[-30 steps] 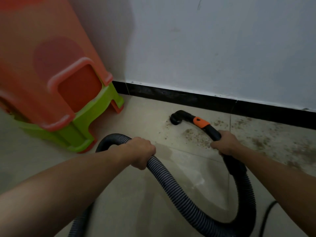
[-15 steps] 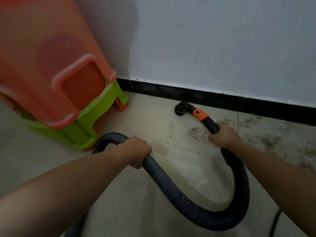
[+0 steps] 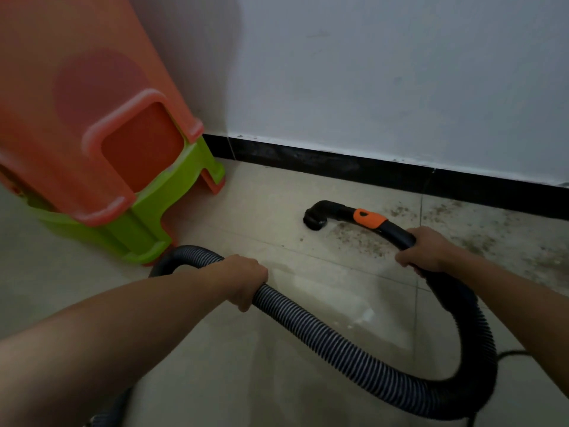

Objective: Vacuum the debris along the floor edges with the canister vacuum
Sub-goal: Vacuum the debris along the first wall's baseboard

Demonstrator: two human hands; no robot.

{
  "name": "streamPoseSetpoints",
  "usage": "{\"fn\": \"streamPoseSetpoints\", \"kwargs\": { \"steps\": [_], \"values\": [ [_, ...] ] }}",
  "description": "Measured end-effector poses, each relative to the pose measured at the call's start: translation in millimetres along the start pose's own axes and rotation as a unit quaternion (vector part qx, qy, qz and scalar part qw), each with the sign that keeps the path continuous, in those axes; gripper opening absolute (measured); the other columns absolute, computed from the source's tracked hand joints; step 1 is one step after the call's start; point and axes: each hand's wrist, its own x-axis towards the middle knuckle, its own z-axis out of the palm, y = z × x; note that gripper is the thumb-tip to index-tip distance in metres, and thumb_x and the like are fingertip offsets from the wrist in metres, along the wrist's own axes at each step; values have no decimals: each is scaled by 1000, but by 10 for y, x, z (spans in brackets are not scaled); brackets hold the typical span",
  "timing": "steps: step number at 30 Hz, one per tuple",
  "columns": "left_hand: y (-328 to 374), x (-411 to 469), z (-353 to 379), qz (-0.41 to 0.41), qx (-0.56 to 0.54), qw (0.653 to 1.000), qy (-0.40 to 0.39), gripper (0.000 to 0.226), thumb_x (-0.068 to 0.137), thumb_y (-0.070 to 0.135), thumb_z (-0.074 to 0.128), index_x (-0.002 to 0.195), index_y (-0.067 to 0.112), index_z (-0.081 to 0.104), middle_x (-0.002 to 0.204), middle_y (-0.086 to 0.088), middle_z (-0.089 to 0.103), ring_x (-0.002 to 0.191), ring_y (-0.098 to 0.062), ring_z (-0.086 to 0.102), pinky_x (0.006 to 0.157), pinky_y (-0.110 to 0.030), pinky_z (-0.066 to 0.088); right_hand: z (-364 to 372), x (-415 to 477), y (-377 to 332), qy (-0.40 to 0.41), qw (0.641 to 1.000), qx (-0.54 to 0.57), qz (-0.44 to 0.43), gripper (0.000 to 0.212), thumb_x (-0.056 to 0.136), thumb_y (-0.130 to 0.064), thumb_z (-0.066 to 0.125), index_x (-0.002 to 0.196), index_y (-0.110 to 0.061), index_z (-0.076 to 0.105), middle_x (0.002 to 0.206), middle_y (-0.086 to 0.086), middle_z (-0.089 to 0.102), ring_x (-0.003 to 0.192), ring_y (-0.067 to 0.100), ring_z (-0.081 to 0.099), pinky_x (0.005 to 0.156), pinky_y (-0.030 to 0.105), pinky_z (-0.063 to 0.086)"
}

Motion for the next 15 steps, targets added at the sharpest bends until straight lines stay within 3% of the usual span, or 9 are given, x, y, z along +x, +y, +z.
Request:
{"fn": "streamPoseSetpoints", "kwargs": {
  "steps": [5, 11, 15],
  "values": [
    [103, 54, -131, 6, -21, 999, -50, 39, 67, 31, 82, 87, 27, 49, 72, 8, 48, 75, -18, 54, 63, -32, 43, 72, -138, 30, -73, 997, -31, 3, 21, 74, -5, 73, 89, -11, 60, 57, 10, 64, 40, 18, 58, 44, 25, 49],
    [5, -65, -151, -21, 15, 998, -62, 37, 66, 30, 83, 90, 22, 56, 80, 1, 56, 76, -21, 57, 61, -33, 44, 283, -187, -35, 50, 998, -29, -14, 28, 76, -13, 75, 97, -17, 56, 78, 10, 63, 52, 21, 63, 43, 26, 48],
    [-134, -154, -55, -31, 26, 997, -69, 38, 65, 30, 84, 89, 23, 56, 83, 1, 58, 75, -20, 57, 63, -33, 45, 532, -253, -229, -41, 998, -24, -51, 30, 74, -11, 75, 97, -16, 57, 75, 8, 61, 45, 16, 59, 39, 21, 44]
  ]
}}
